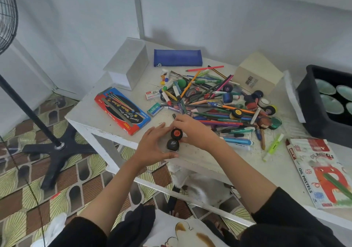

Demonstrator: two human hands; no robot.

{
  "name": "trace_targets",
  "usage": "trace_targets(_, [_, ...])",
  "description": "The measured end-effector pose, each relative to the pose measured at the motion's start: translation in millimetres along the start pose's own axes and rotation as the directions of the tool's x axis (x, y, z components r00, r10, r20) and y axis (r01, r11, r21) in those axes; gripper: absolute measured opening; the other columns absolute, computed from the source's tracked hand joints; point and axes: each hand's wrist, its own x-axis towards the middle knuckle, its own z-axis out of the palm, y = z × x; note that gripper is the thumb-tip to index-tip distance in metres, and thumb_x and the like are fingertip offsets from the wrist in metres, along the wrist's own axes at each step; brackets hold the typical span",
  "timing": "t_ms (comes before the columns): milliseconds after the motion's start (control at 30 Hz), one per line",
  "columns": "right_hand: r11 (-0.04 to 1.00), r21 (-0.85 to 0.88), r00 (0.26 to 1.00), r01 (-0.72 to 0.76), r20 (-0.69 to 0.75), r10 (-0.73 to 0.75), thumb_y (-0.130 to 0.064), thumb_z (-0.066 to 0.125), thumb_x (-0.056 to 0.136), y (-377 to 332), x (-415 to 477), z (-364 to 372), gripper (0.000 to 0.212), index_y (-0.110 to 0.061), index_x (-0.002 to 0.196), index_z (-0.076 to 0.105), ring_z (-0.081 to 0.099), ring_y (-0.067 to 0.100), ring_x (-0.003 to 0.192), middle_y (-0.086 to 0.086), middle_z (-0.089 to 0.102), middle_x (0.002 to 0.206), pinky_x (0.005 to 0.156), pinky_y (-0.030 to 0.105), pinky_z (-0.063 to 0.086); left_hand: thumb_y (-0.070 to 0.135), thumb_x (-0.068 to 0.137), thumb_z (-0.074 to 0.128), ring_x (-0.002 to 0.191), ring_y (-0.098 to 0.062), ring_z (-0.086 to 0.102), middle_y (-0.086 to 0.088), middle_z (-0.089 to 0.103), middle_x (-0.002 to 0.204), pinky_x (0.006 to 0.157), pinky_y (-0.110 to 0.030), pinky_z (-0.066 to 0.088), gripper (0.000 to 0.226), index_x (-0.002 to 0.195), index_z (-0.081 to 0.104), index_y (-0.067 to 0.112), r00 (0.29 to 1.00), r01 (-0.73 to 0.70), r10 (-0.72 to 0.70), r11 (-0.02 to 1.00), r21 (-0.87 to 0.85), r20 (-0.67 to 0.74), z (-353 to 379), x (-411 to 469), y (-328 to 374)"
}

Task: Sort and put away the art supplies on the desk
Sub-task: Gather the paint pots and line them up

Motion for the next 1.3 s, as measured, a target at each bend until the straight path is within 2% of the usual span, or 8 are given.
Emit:
trace_targets(167, [0.998, 0.063, 0.995, -0.019, -0.094, 0.025, -0.010, 0.074, 0.077, 7.7, -8.0, 7.2, 0.042, -0.013, 0.114, 0.055, 0.046, 0.017, 0.102, 0.005, 0.045, 0.118, 0.085, 0.033, 0.047, 0.094, 0.047, 0.047, 0.132, 0.012, 0.014, 0.020, 0.026, 0.143, 0.109, -0.010, -0.003, 0.110, 0.140, 0.035, 0.037, 1.000, -0.005, 0.005, 1.000, 0.002, -0.012, 0.4, 0.2, -0.8])
trace_targets(300, [0.985, 0.145, 0.958, -0.097, -0.256, 0.132, -0.014, 0.073, 0.078, 18.5, -24.7, -0.4, 0.036, -0.012, 0.111, 0.059, 0.049, 0.018, 0.102, 0.004, 0.053, 0.113, 0.089, 0.033, 0.045, 0.093, 0.050, 0.049, 0.135, 0.010, 0.015, 0.024, 0.026, 0.141, 0.114, -0.022, 0.003, 0.110, 0.141, 0.037, 0.034, 1.000, -0.024, 0.024, 1.000, 0.016, -0.020, 1.6, 2.5, -4.6])
trace_targets(467, [0.836, 0.108, 0.629, -0.538, -0.609, 0.483, -0.018, 0.067, 0.083, 52.1, -58.2, -19.7, 0.028, -0.014, 0.110, 0.062, 0.049, 0.028, 0.107, 0.009, 0.055, 0.111, 0.084, 0.039, 0.045, 0.096, 0.049, 0.042, 0.139, -0.002, 0.020, 0.016, 0.034, 0.145, 0.112, -0.029, 0.010, 0.109, 0.141, 0.034, 0.037, 0.999, -0.032, 0.029, 0.992, 0.120, 0.026, 1.1, 7.4, -3.8])
trace_targets(600, [0.561, 0.143, 0.451, -0.816, -0.449, 0.771, -0.035, 0.057, 0.091, 71.9, -75.2, -27.3, 0.049, -0.009, 0.130, 0.044, 0.035, 0.038, 0.123, 0.020, 0.041, 0.132, 0.095, 0.046, 0.038, 0.093, 0.054, 0.043, 0.146, -0.013, 0.007, 0.007, 0.028, 0.152, 0.116, -0.040, 0.005, 0.104, 0.138, 0.041, 0.032, 0.989, -0.139, 0.149, 0.952, 0.272, -0.015, 0.7, 15.3, -2.3])
trace_targets(967, [0.599, 0.088, 0.488, -0.796, -0.493, 0.720, -0.031, 0.056, 0.092, 66.0, -64.2, -31.0, 0.037, -0.015, 0.123, 0.044, 0.048, 0.028, 0.114, 0.008, 0.054, 0.120, 0.089, 0.048, 0.042, 0.094, 0.060, 0.036, 0.143, -0.012, -0.024, 0.013, -0.003, 0.157, 0.114, -0.046, -0.016, 0.099, 0.142, 0.032, 0.039, 0.984, -0.166, 0.179, 0.915, 0.367, 0.000, 10.1, 19.7, -7.1])
trace_targets(1033, [0.742, 0.243, 0.583, -0.625, -0.487, 0.651, -0.026, 0.063, 0.088, 53.2, -62.0, -33.3, 0.034, -0.015, 0.116, 0.048, 0.054, 0.025, 0.104, 0.007, 0.057, 0.111, 0.085, 0.040, 0.047, 0.095, 0.058, 0.034, 0.143, -0.012, -0.025, 0.015, -0.005, 0.156, 0.113, -0.044, -0.017, 0.100, 0.142, 0.030, 0.040, 0.986, -0.155, 0.165, 0.916, 0.370, 0.005, 9.5, 19.2, -5.5])
trace_targets(1133, [0.764, 0.508, 0.777, -0.398, -0.256, 0.575, -0.022, 0.072, 0.081, 27.9, -61.1, -38.7, 0.029, -0.016, 0.104, 0.056, 0.060, 0.015, 0.079, 0.002, 0.063, 0.095, 0.070, 0.022, 0.049, 0.096, 0.057, 0.032, 0.143, -0.012, -0.025, 0.014, -0.005, 0.156, 0.114, -0.044, -0.017, 0.100, 0.141, 0.029, 0.042, 0.987, -0.150, 0.159, 0.919, 0.365, 0.007, 9.3, 18.9, -4.4])
trace_targets(1300, [0.827, 0.407, 0.921, -0.388, 0.145, 0.361, -0.019, 0.074, 0.079, 2.9, -54.2, -22.8, 0.028, -0.024, 0.102, 0.059, 0.062, 0.013, 0.082, -0.003, 0.062, 0.098, 0.073, 0.026, 0.052, 0.094, 0.060, 0.036, 0.144, -0.013, -0.021, 0.012, 0.001, 0.157, 0.115, -0.048, -0.013, 0.098, 0.141, 0.032, 0.040, 0.983, -0.165, 0.182, 0.916, 0.365, -0.013, 9.8, 17.7, -5.1])
